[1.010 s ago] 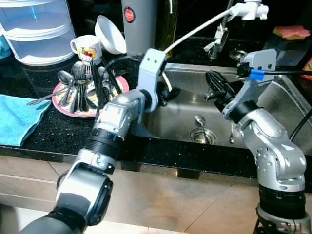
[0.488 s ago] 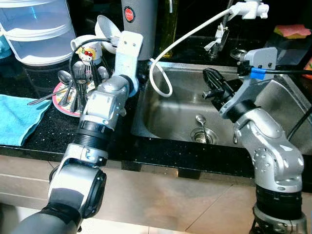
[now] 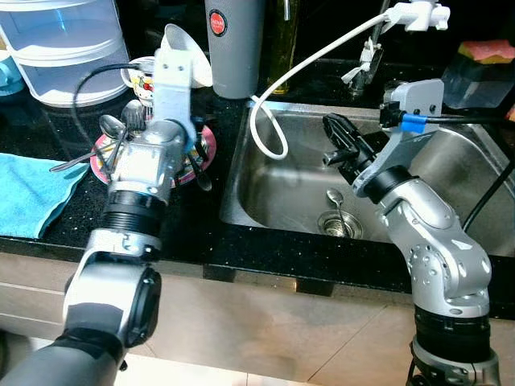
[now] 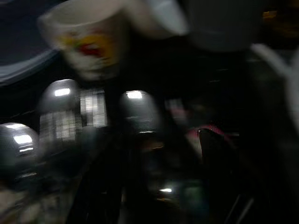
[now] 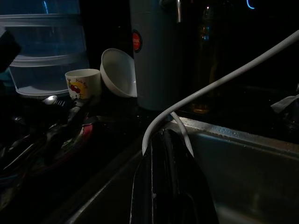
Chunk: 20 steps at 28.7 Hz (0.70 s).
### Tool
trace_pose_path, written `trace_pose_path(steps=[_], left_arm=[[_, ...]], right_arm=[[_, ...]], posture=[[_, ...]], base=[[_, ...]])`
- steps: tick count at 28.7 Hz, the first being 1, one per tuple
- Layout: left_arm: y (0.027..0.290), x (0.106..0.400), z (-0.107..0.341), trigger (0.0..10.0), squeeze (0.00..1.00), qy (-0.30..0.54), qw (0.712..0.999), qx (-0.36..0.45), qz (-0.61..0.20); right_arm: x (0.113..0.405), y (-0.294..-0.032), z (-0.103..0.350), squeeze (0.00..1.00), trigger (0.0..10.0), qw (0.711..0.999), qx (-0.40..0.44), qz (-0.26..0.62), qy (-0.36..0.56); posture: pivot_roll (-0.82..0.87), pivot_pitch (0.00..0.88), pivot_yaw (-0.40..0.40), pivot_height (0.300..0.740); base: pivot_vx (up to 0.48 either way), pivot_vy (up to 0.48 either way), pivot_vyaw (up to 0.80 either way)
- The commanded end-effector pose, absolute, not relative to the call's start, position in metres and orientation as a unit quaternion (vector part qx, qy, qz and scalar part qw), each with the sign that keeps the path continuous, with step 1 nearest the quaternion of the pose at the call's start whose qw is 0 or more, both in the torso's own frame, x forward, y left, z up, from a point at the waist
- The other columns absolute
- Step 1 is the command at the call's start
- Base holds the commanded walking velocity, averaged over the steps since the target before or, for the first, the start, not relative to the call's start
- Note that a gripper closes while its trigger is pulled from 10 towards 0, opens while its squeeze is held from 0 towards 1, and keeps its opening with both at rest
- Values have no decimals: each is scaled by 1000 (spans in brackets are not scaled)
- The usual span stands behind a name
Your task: Kitchen organization
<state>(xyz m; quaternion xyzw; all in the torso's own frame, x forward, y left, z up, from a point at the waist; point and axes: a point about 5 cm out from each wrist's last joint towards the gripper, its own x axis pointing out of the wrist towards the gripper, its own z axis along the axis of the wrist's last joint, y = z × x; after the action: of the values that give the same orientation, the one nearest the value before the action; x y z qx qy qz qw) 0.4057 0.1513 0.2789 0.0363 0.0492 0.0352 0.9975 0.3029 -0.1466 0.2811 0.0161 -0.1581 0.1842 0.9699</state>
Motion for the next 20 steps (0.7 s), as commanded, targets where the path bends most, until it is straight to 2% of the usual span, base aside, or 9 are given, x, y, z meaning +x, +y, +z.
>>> trace_pose_path(steps=[1, 5, 10, 14, 20], left_arm=[[169, 408, 281, 10000, 0, 55, 995, 33, 75], [182, 408, 277, 10000, 0, 67, 992, 23, 104], [185, 409, 270, 10000, 0, 87, 990, 1, 112], [176, 409, 266, 10000, 0, 98, 990, -26, 103], [175, 406, 261, 10000, 0, 101, 985, -40, 134]], right_arm=[[302, -147, 284, 0, 10000, 968, 18, 184, -169], [302, -148, 283, 0, 10000, 968, 16, 183, -169], [303, -145, 281, 0, 10000, 966, 17, 199, -164], [288, -120, 280, 0, 10000, 934, 2, 321, -157], [278, -110, 276, 0, 10000, 914, -3, 378, -149]], posture=[[48, 79, 40, 740], [48, 79, 40, 740], [55, 66, 34, 740], [52, 58, 30, 740], [52, 54, 29, 740]], base=[[0, 0, 0], [0, 0, 0], [0, 0, 0], [0, 0, 0], [0, 0, 0]])
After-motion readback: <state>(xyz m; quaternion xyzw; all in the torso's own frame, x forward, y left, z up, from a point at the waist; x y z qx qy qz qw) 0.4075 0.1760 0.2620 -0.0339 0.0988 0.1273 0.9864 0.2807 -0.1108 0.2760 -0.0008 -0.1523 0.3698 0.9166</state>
